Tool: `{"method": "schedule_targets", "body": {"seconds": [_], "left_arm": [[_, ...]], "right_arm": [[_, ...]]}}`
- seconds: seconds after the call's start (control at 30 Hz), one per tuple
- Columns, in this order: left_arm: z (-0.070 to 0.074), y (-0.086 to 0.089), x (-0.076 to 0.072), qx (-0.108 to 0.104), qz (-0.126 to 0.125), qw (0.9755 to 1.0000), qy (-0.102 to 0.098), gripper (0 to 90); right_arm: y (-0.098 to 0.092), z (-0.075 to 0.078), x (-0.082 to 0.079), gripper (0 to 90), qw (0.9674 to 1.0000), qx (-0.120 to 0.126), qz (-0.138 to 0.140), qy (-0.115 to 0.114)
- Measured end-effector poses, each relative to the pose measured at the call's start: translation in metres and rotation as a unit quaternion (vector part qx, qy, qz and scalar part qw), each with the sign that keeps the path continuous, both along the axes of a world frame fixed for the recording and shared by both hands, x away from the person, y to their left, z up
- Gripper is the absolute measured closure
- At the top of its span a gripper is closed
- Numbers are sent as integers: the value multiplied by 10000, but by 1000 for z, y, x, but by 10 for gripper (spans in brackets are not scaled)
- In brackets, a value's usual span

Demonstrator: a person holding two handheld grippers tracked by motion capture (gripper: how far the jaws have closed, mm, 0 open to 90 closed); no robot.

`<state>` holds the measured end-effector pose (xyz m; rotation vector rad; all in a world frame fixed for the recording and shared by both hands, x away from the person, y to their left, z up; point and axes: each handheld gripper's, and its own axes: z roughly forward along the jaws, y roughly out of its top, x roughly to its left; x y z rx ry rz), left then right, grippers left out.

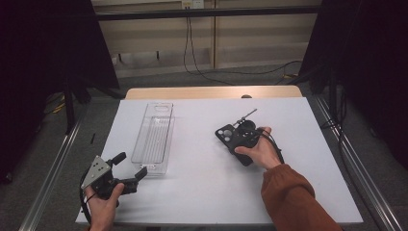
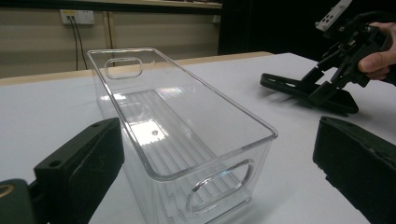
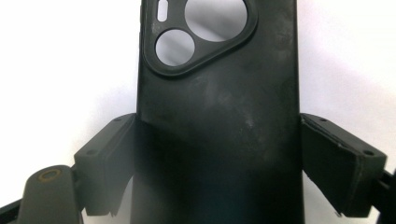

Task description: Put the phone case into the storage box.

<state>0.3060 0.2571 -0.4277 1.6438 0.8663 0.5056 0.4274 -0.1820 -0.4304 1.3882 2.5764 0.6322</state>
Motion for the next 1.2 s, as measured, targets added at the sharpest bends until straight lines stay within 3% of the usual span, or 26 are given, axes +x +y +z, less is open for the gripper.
{"method": "schedule_targets", "body": {"seconds": [0.33,0.63,0.77,1.2], "left_arm": [[0,0,0,0,-1,10000,7,21],[0,0,0,-3,-6,10000,6,21],[0,0,0,-6,-8,10000,10,21],[0,0,0,-4,-17,10000,15,21]], "right_arm": [[-10,8,-5,154,9985,422,-57,-345],[-20,9,-11,154,9963,584,-95,-630],[-26,12,-14,154,9939,729,-196,-801],[-39,21,-29,153,9850,1026,-162,-1377]]}}
